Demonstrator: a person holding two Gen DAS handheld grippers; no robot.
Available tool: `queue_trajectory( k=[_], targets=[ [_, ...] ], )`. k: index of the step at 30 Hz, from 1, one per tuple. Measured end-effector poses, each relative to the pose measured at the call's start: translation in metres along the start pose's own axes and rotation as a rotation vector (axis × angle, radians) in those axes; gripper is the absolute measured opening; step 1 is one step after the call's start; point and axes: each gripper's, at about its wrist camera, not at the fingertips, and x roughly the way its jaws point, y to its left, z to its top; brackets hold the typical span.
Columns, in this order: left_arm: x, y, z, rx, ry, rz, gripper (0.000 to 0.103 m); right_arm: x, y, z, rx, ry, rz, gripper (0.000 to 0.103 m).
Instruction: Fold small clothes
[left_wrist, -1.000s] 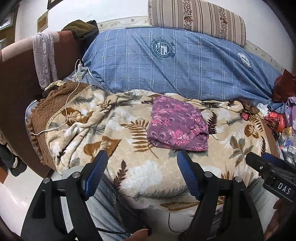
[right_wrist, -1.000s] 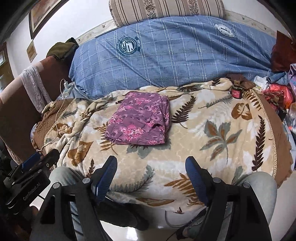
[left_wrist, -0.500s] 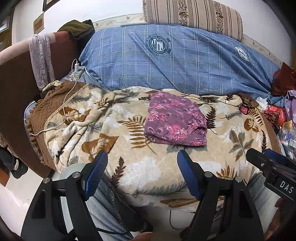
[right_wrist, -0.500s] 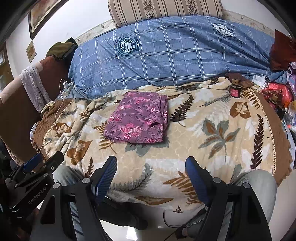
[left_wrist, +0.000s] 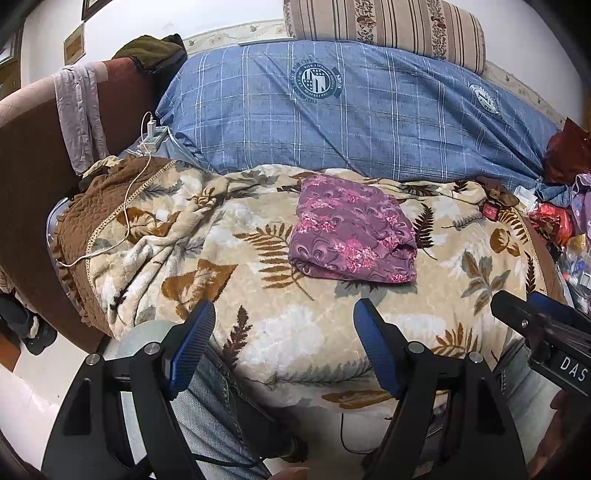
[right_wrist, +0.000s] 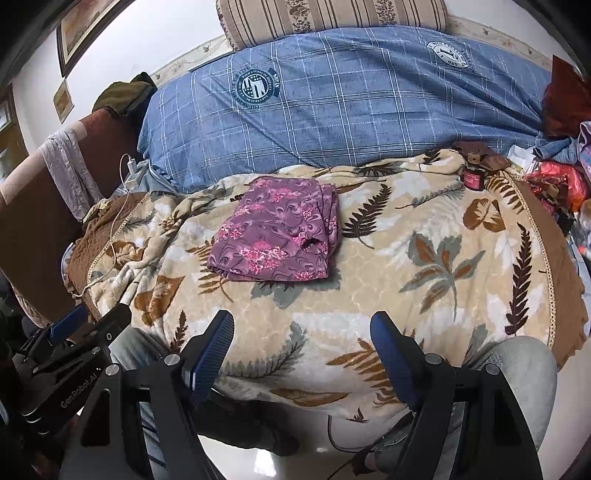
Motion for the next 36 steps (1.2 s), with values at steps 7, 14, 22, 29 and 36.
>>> queue_trajectory(
  k=[7, 14, 22, 29, 36],
  targets=[
    [0.008, 0.001, 0.000, 0.005, 0.014, -0.001, 0.078, 0.006, 0.001, -0.002, -0.002, 0.010, -0.005, 0.078],
    [0.011, 0.003, -0.001, 0.002, 0.021, 0.002, 0.078, 0.010, -0.001, -0.005, 0.011, 0.017, -0.017, 0.078],
    [0.014, 0.002, -0.003, 0.005, 0.025, -0.001, 0.078, 0.013, -0.002, -0.006, 0.006, 0.026, -0.020, 0.078],
    [0.024, 0.005, -0.003, -0.002, 0.043, -0.003, 0.078, 0.020, -0.002, -0.004, 0.003, 0.040, -0.024, 0.078],
    [0.038, 0.009, -0.004, -0.004, 0.046, -0.003, 0.078, 0.034, -0.002, -0.003, 0.003, 0.062, -0.029, 0.078]
  ],
)
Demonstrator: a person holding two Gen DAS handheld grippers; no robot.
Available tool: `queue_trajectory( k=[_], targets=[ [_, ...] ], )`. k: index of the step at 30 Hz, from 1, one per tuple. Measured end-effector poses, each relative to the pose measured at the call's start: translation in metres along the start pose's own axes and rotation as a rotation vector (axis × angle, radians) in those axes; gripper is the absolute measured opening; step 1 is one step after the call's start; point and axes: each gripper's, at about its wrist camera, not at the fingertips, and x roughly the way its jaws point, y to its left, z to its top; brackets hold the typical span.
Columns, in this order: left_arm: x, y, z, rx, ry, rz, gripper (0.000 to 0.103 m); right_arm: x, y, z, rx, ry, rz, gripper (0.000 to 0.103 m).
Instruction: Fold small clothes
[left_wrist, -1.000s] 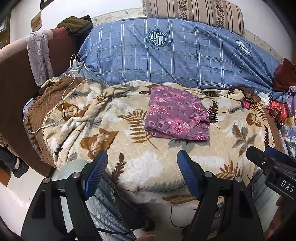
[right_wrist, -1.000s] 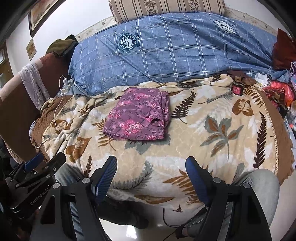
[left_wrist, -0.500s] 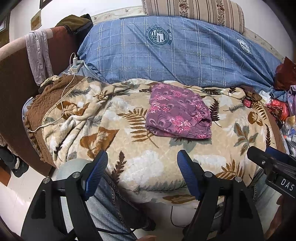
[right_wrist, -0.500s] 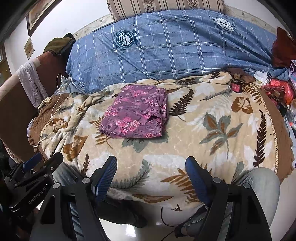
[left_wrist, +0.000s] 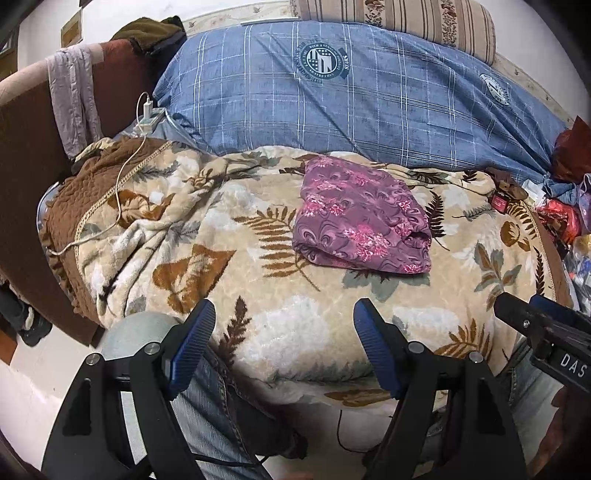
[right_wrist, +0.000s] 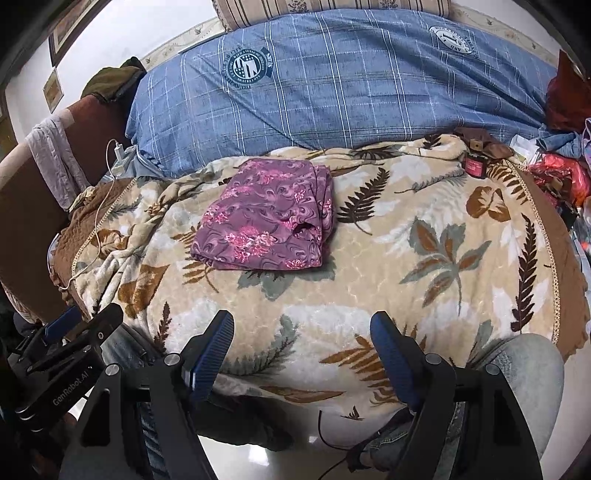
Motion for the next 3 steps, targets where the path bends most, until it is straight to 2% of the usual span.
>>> queue_trajectory(
  k=[3],
  targets=[
    [0.0112, 0.0036, 0.0029, -0.006, 0.008, -0.009, 0.077, 0.0082, -0.0010, 0.0010, -0.002, 0.007, 0.008, 0.078]
  ],
)
